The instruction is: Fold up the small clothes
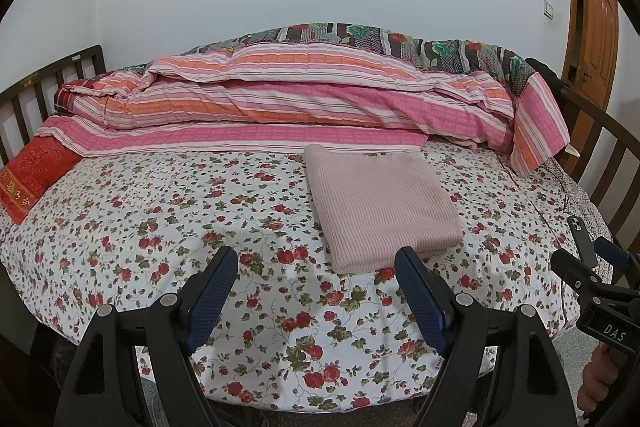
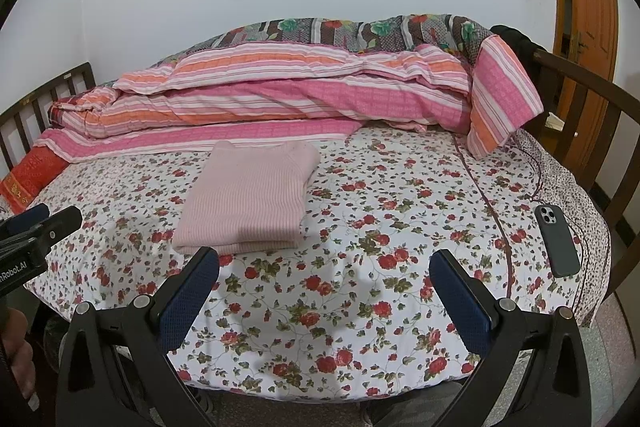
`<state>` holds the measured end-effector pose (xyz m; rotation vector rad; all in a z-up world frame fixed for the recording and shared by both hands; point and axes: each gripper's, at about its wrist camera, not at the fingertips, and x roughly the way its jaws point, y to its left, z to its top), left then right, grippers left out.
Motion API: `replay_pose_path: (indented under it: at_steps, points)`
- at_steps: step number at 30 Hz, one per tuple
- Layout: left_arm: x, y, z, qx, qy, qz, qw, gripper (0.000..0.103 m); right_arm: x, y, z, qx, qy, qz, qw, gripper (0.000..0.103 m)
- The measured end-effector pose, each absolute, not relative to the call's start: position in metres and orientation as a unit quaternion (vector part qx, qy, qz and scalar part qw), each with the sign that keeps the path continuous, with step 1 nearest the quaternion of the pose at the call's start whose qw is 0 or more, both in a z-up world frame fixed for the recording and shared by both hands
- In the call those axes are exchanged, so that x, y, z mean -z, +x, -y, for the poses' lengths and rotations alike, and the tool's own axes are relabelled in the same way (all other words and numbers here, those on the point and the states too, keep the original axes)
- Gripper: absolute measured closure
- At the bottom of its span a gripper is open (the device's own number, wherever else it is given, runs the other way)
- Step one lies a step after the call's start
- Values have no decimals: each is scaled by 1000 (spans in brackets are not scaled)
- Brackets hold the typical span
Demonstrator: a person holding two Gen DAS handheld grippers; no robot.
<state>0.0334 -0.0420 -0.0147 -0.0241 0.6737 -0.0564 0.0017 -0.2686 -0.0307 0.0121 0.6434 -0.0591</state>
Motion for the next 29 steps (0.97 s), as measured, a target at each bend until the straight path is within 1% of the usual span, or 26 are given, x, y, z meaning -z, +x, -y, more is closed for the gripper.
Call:
replay_pose_path:
  at_steps: [29]
  points:
    - [14,33,43,32,-14,-329,944,23,30,0,267,30,6,-315,948,0]
